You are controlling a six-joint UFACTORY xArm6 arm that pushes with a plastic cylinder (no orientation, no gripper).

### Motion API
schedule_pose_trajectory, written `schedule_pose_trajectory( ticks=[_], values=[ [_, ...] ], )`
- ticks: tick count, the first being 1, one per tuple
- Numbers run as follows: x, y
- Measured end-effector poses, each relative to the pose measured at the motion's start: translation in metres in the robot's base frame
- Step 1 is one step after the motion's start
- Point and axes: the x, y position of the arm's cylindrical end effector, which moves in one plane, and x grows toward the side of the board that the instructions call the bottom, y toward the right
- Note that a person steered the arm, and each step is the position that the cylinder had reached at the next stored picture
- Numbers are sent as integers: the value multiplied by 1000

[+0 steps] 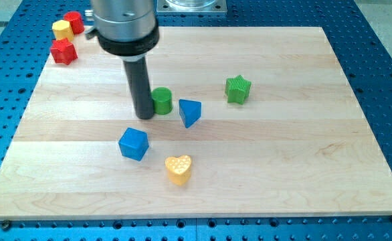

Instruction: Place the green circle bottom left to the red star

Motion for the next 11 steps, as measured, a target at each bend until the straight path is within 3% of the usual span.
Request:
schedule_pose_trajectory(
  ticks=[1,2,3,4,5,7,8,10,11],
  values=[
    [25,29],
    [-39,39],
    [-113,-43],
    [-134,-65],
    [-104,-45],
    [-126,-137],
    [-87,-135],
    [-86,-214],
    [-48,-216]
  ],
)
